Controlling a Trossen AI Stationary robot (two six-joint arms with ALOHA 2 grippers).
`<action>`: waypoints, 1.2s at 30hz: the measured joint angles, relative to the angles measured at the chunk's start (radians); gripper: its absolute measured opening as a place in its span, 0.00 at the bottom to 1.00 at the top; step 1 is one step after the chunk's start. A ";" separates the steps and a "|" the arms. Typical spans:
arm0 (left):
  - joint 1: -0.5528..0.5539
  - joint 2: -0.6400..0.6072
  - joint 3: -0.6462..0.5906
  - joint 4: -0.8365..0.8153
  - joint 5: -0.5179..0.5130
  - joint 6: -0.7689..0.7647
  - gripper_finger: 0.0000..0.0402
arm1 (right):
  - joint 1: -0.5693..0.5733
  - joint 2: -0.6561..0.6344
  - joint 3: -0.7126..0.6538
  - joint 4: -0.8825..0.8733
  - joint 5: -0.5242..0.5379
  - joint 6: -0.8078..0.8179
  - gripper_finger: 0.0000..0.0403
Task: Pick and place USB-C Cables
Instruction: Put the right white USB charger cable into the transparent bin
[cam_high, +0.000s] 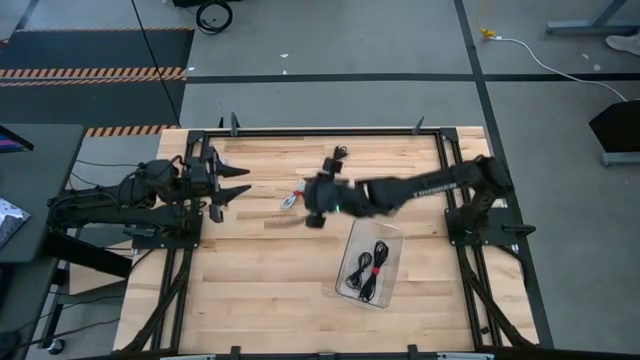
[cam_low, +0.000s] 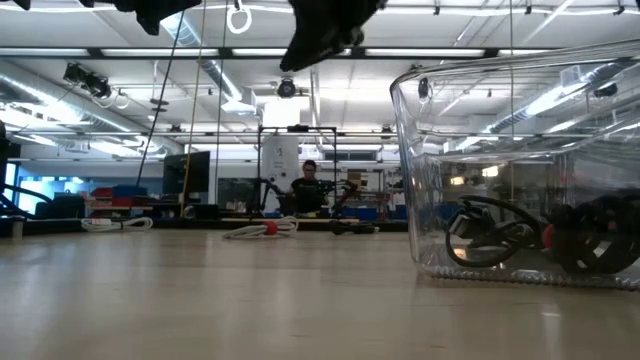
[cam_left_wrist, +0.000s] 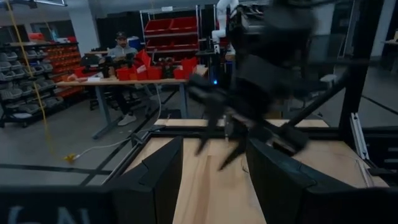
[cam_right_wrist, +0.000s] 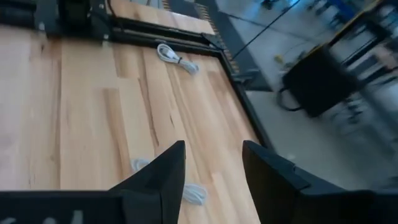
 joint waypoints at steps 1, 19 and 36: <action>0.000 0.000 0.000 -0.009 0.000 0.004 0.46 | -0.031 0.000 0.000 0.005 -0.040 0.021 0.41; 0.000 0.063 0.000 -0.037 -0.127 0.052 0.46 | -0.464 0.000 0.000 -0.144 -0.462 0.103 0.40; 0.122 0.547 0.082 0.014 -0.260 -0.008 0.45 | -0.470 0.000 0.000 -0.368 -0.196 0.164 0.40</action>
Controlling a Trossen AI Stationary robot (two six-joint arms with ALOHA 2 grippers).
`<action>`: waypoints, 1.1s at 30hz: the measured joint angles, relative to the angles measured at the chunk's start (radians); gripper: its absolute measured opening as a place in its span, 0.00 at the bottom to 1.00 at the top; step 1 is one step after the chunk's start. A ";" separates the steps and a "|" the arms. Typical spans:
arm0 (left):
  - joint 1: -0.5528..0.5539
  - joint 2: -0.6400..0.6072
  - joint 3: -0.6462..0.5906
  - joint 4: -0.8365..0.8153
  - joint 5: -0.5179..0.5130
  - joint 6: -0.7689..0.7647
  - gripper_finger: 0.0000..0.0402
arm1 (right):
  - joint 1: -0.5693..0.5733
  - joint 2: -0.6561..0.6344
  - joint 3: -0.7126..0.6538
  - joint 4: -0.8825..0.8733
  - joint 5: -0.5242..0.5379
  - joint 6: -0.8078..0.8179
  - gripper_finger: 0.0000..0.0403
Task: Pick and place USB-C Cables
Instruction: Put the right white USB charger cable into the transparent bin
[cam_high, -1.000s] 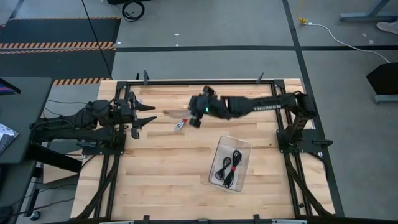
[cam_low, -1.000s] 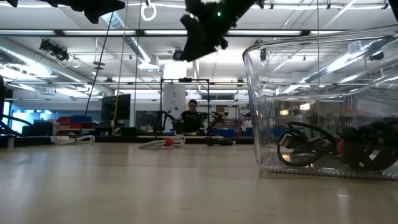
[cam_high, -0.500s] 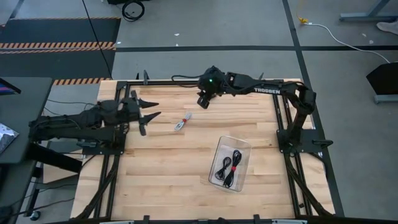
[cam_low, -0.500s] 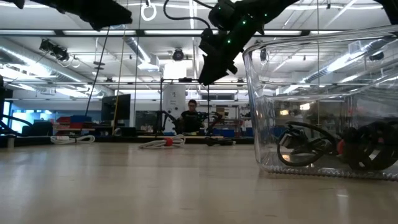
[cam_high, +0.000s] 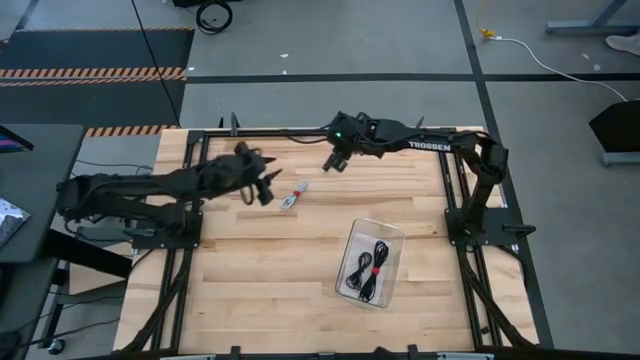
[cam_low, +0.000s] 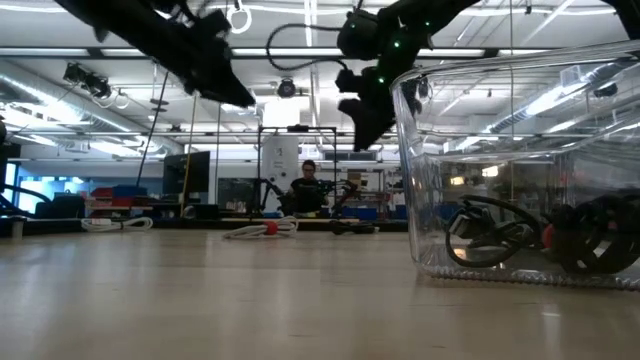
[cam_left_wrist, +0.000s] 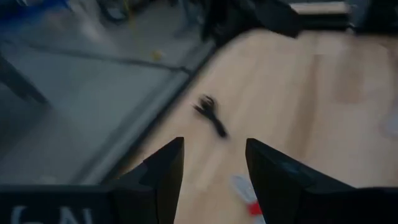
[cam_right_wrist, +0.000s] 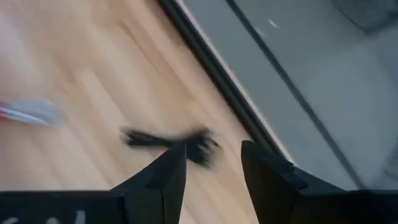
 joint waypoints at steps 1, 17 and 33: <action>0.018 0.036 0.012 -0.002 0.047 -0.025 0.44 | 0.000 0.000 0.000 -0.031 0.025 0.011 0.40; 0.115 0.486 0.260 -0.337 0.250 -0.137 0.36 | 0.024 0.000 -0.083 -0.067 0.069 0.038 0.40; 0.096 0.673 0.296 -0.401 0.254 -0.177 0.42 | 0.025 -0.001 -0.082 -0.074 0.068 0.032 0.40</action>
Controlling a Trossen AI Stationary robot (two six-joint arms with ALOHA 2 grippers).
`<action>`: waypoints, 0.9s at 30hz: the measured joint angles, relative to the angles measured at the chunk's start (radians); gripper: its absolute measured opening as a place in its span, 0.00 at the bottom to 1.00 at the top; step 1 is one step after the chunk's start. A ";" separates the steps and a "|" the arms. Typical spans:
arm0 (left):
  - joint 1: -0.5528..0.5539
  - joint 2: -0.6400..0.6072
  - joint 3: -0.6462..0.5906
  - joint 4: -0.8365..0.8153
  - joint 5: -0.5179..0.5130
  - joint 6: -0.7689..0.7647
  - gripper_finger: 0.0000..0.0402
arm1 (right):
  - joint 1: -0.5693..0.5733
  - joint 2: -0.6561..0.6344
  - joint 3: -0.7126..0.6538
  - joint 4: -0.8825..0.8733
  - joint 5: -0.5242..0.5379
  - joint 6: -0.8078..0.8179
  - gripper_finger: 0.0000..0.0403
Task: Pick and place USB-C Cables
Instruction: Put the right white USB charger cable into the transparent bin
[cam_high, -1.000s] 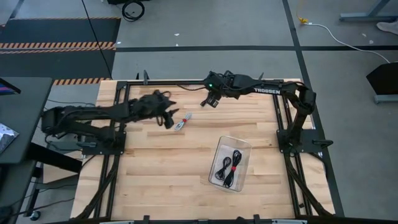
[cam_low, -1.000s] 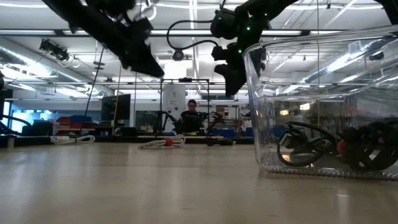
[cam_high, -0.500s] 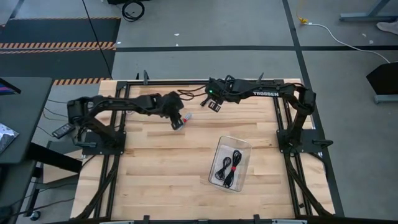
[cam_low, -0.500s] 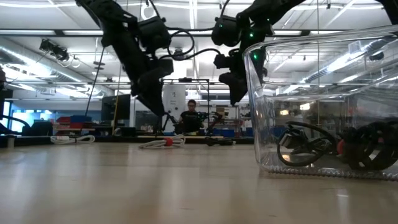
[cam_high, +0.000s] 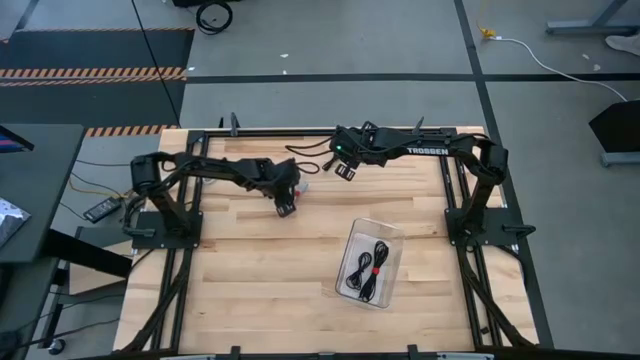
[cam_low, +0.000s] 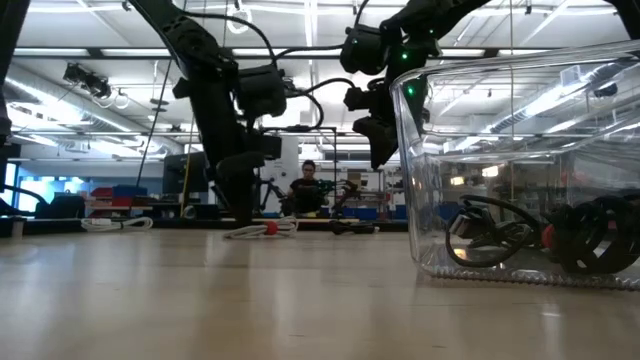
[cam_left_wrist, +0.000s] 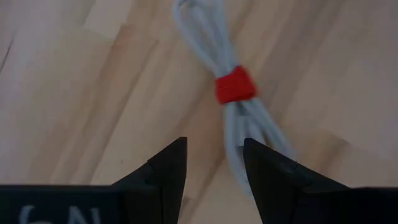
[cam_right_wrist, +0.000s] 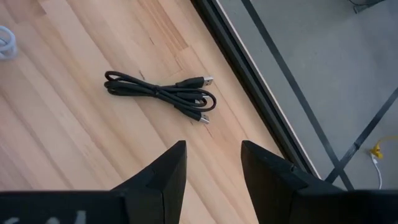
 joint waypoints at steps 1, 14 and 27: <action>0.007 0.005 0.000 0.006 0.000 -0.001 0.42 | 0.000 0.000 0.000 0.001 0.000 -0.001 0.40; 0.027 0.068 0.002 0.062 0.053 0.001 0.41 | 0.000 -0.001 0.000 0.005 0.007 -0.015 0.40; 0.034 0.069 0.038 0.045 0.063 0.064 0.04 | -0.001 -0.002 0.000 0.003 0.028 -0.015 0.40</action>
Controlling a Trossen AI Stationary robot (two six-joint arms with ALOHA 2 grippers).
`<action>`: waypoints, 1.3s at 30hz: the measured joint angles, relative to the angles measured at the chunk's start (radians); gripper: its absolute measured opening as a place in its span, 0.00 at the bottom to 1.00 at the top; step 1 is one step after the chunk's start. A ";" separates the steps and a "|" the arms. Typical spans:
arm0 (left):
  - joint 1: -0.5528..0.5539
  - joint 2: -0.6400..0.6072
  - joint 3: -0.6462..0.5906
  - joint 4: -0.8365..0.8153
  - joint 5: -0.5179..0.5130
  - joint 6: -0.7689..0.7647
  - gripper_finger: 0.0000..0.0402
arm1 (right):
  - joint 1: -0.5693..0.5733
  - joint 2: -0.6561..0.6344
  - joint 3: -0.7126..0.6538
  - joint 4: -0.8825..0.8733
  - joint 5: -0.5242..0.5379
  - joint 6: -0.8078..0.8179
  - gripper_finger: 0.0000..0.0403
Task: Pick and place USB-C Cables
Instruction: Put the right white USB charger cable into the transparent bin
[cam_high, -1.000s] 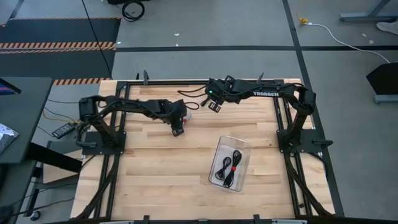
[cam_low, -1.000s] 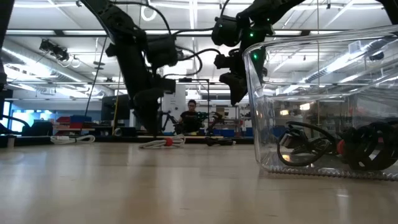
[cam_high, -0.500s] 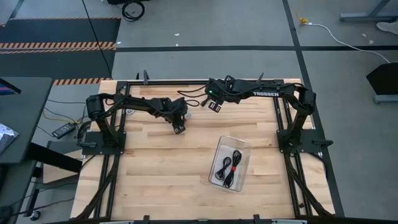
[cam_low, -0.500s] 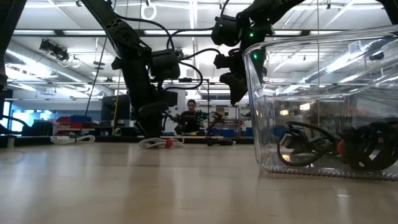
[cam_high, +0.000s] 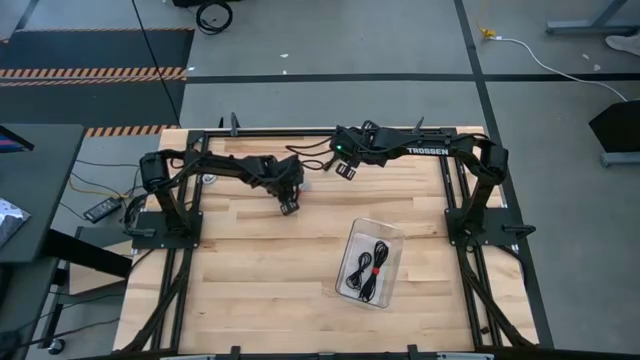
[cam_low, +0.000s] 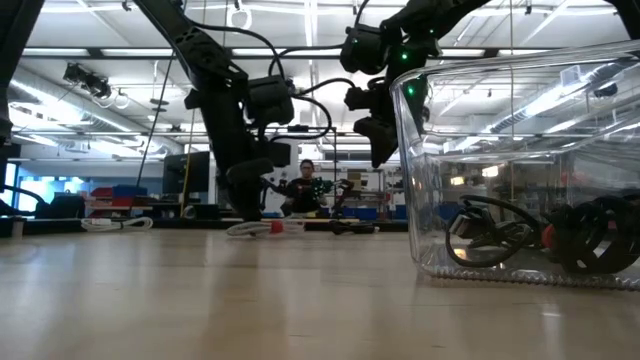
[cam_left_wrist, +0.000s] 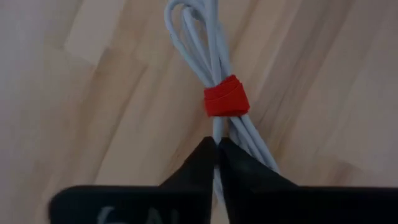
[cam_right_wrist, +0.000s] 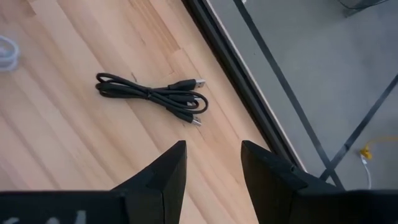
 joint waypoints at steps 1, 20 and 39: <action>0.000 0.000 0.005 -0.004 0.000 0.007 0.03 | 0.000 0.000 0.000 -0.004 0.007 0.000 0.40; -0.132 -0.269 0.054 0.022 -0.065 0.070 0.01 | 0.054 -0.111 0.000 -0.138 0.210 0.098 0.33; -0.424 -0.517 0.053 0.179 -0.064 0.199 0.01 | 0.132 -0.202 -0.128 0.090 0.125 0.021 0.33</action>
